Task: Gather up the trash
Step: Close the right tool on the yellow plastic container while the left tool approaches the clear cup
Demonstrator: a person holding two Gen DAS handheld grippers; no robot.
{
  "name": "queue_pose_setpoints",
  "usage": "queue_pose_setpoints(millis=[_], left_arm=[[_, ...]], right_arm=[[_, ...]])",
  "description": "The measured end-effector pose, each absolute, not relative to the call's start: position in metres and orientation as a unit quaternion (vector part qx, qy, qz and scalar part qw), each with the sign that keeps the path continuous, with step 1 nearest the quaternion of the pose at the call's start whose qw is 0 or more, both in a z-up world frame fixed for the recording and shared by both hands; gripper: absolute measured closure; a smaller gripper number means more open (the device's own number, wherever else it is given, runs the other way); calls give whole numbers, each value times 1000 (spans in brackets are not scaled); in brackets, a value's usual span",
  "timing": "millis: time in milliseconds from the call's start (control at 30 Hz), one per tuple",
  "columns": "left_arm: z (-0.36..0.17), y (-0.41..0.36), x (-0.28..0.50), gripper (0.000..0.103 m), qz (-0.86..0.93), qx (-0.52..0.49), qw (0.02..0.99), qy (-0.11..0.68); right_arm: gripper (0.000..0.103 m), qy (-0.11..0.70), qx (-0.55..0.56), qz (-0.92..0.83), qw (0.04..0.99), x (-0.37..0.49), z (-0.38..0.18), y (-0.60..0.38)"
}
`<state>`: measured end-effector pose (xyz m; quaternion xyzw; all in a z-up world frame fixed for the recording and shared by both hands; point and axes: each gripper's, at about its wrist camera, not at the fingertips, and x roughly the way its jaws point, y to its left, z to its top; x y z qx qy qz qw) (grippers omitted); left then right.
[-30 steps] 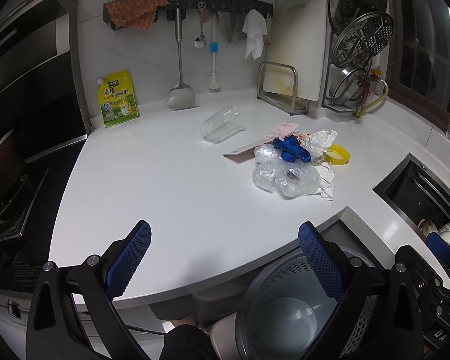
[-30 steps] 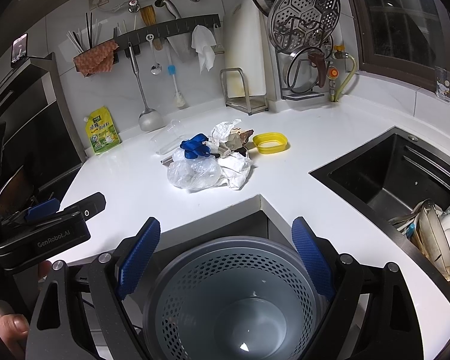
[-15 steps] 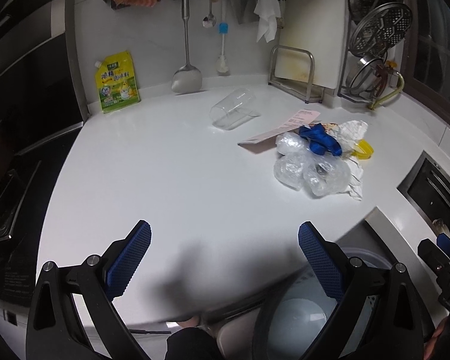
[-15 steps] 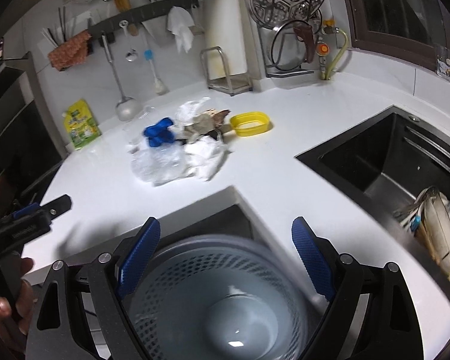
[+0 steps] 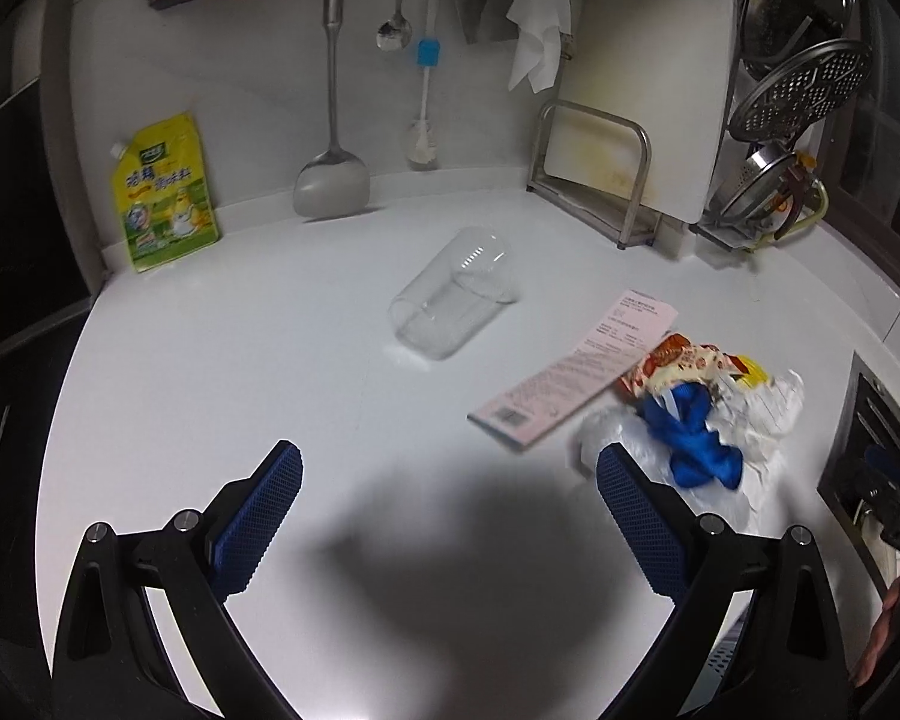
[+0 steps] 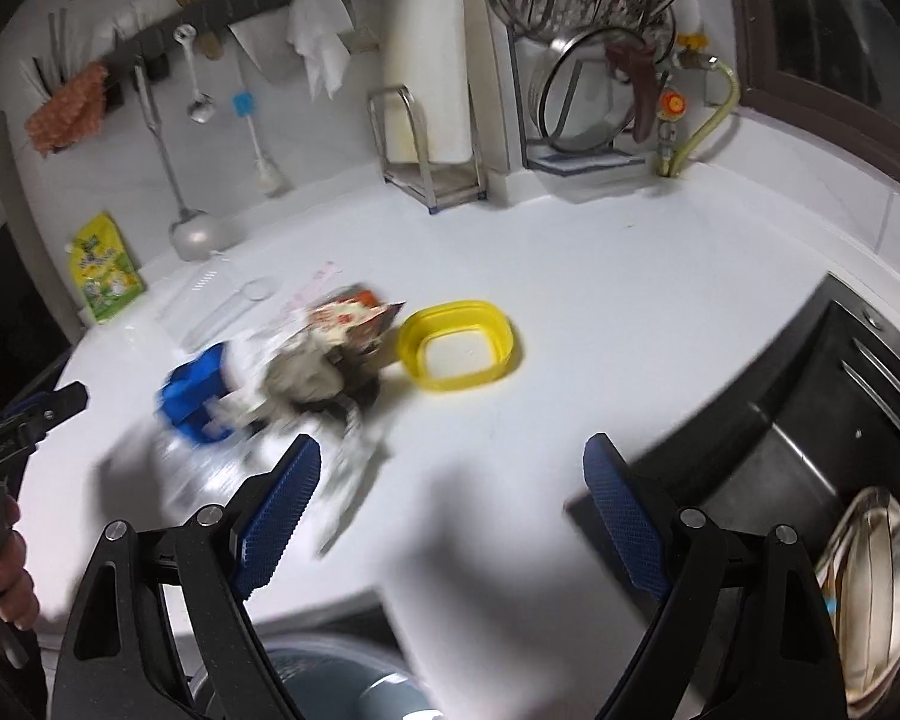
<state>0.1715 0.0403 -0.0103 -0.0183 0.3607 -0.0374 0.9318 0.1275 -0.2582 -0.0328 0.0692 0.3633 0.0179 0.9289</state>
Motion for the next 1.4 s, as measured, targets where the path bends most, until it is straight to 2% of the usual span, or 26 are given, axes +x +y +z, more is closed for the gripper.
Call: queue_pose_setpoints(millis=[467,900,933,1033,1400], left_arm=[[-29,38,224,6,-55,-7,919,390],[-29,38,242,6,-69,-17,916,395],[-29,38,242,6,-70,-17,916,395],[-30,40,246,6,-73,-18,916,393],[-34,51,274,6,-91,-13,913,398]], right_arm=[[18,452,46,46,890,230,-70,-260],[18,458,31,48,887,262,-78,-254],[19,457,29,48,888,262,-79,-254],[34,450,13,47,892,260,-78,-253],[35,431,72,48,898,245,-69,-286]])
